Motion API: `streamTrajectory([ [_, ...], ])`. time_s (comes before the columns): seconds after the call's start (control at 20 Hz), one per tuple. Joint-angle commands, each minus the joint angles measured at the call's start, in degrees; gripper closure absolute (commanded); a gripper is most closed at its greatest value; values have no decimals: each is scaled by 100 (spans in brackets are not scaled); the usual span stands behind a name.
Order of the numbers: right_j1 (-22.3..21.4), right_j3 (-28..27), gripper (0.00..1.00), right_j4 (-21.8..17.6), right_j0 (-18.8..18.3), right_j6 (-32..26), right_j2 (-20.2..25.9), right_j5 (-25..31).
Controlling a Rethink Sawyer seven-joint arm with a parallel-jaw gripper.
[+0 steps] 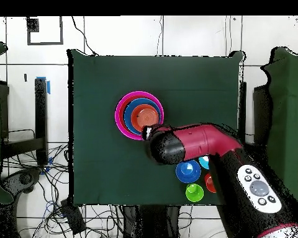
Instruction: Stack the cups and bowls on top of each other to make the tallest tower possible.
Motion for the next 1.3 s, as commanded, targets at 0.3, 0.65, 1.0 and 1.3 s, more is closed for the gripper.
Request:
streamTrajectory([
  [0.3, -376, 1339, 0, -231, 68, 707, -339, -1516],
  [0.65, -269, 1567, 0, -481, 375, 769, -944, -2593],
  [1.0, -313, 1818, 0, -504, 562, 597, -1468, -3277],
  [1.3, -339, 1959, 0, -491, 510, 468, -1472, -3538],
])
